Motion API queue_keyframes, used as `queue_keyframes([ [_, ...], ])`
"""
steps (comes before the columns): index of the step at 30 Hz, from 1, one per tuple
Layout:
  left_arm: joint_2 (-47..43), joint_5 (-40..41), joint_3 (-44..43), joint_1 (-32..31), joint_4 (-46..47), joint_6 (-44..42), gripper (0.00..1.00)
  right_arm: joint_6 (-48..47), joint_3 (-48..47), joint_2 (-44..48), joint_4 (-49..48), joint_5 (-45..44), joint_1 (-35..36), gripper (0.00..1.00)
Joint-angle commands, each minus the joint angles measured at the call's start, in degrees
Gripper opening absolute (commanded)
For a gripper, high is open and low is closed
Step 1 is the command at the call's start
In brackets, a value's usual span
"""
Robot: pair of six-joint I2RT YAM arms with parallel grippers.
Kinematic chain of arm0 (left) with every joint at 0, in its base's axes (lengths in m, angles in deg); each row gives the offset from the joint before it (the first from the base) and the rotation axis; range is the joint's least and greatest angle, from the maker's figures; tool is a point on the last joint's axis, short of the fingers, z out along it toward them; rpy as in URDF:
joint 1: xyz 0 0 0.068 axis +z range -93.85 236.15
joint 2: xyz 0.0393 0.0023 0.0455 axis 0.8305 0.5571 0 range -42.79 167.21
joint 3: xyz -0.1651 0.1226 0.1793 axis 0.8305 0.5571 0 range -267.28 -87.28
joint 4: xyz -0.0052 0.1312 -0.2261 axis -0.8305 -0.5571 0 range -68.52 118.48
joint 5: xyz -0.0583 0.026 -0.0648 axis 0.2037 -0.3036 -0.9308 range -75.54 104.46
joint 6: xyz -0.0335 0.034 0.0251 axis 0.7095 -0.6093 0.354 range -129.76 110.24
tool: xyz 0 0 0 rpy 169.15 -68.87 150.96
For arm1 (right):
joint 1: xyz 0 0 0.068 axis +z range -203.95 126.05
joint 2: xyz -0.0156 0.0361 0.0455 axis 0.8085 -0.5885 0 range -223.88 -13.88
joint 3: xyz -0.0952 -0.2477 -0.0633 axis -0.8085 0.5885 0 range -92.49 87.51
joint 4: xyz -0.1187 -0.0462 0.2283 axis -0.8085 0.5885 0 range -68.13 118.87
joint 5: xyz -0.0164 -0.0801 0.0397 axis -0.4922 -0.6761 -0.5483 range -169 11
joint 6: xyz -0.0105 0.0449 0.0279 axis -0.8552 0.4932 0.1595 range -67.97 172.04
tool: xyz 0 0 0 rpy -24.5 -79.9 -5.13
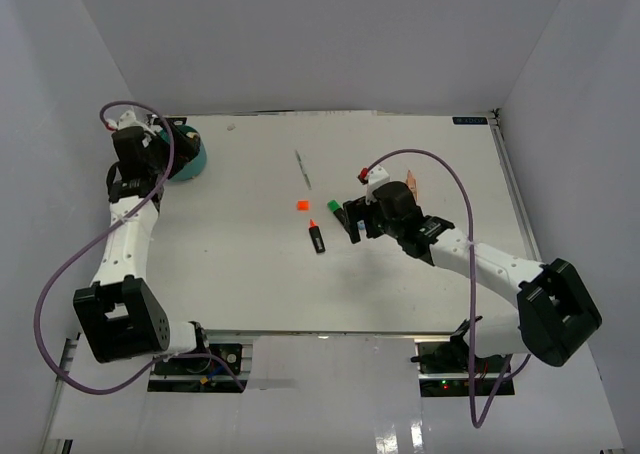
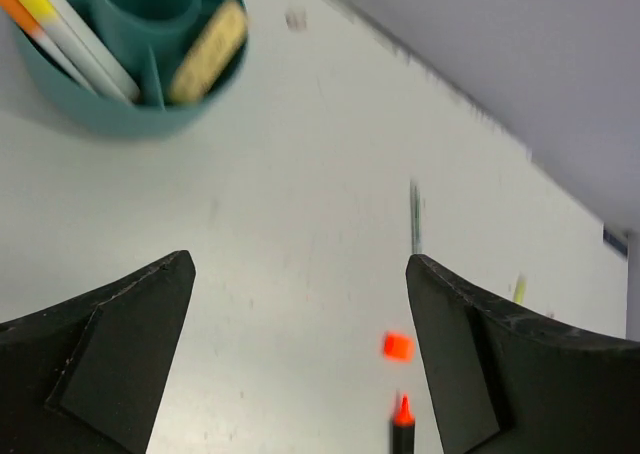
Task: Sort the stationery into containers
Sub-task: Pick up the stationery from the center of the board.
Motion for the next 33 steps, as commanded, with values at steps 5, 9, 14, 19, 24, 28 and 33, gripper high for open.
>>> queue_keyframes([
  [5, -4.72, -9.15, 9.91, -9.92, -7.99, -7.09, 0.98, 4.95, -7.86, -8.68, 6.84, -2.58, -4.87, 0.99],
  [9, -6.03, -7.31, 13.34, -13.88, -8.43, -8.51, 0.98, 4.51, -10.94, -12.38, 7.10, -2.31, -5.75, 0.95],
  [14, -6.83, -4.84, 15.90, -14.41, -9.31, -8.07, 0.98, 5.83, -12.35, -17.03, 7.63, -2.84, -7.24, 0.84],
  [19, -7.62, -4.40, 15.90, -14.41, -9.22, -7.54, 0.98, 6.10, -13.14, -19.67, 7.63, -1.10, -7.69, 0.79],
  [24, -7.53, -5.10, 15.81, -14.41, -9.40, -7.28, 0.98, 5.39, -12.18, -19.59, 5.97, 1.11, -7.51, 0.76],
  [28, -7.53, -5.10, 15.90, -14.41, -9.40, -7.10, 0.98, 2.42, -11.91, -18.45, 3.60, 3.22, -5.58, 0.74],
  [33, -7.53, -5.02, 15.90, -14.41, -9.40, -7.10, 0.98, -0.93, -16.30, -21.34, 4.99, 2.79, -2.68, 0.74],
])
